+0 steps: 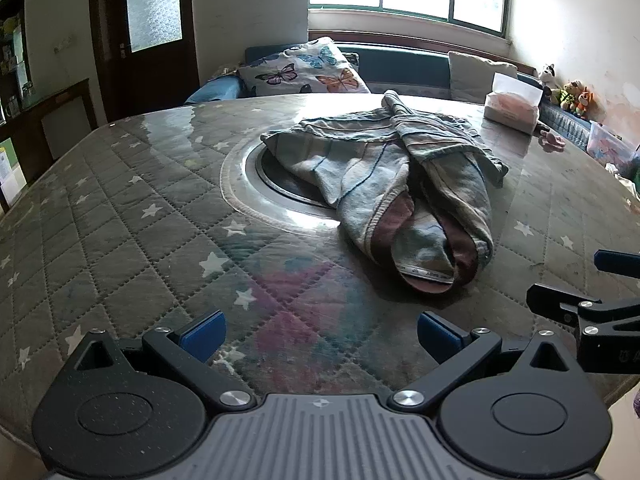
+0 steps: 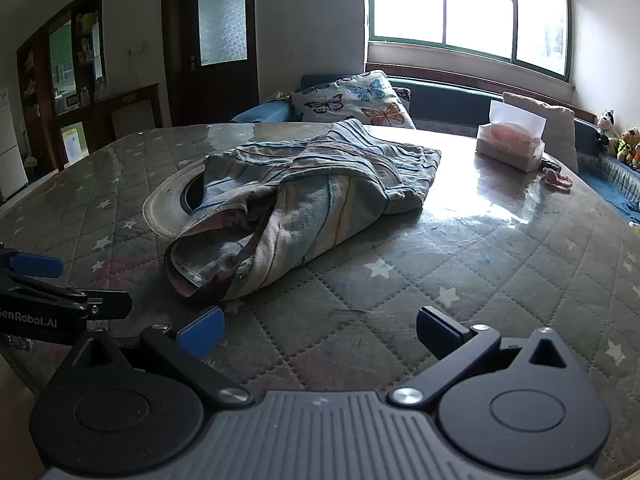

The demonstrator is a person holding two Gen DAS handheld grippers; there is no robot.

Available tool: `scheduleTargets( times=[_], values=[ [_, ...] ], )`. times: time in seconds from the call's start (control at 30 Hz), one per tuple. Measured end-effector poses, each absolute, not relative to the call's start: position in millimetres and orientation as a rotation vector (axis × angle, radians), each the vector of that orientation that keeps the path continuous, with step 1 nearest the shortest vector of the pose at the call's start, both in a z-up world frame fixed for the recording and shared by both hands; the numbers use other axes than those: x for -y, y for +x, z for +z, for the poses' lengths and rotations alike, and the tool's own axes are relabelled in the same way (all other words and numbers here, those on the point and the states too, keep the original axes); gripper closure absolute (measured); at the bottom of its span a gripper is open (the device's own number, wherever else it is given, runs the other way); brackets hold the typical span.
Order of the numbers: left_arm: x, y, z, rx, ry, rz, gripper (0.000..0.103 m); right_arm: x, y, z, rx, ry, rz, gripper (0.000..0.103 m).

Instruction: Fold clothes

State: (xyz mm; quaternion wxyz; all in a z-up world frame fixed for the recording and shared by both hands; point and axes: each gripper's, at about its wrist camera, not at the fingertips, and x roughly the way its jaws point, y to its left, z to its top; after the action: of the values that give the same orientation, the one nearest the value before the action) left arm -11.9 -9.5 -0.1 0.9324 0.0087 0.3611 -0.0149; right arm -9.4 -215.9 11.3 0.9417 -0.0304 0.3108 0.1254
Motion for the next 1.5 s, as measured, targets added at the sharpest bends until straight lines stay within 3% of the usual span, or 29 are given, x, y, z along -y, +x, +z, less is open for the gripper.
scheduleTargets(
  times=[1.5],
  values=[
    [17, 3, -5, -0.771, 0.047, -0.054, 0.0, 209, 5, 3, -0.679, -0.068, 0.271, 0.0]
  ],
)
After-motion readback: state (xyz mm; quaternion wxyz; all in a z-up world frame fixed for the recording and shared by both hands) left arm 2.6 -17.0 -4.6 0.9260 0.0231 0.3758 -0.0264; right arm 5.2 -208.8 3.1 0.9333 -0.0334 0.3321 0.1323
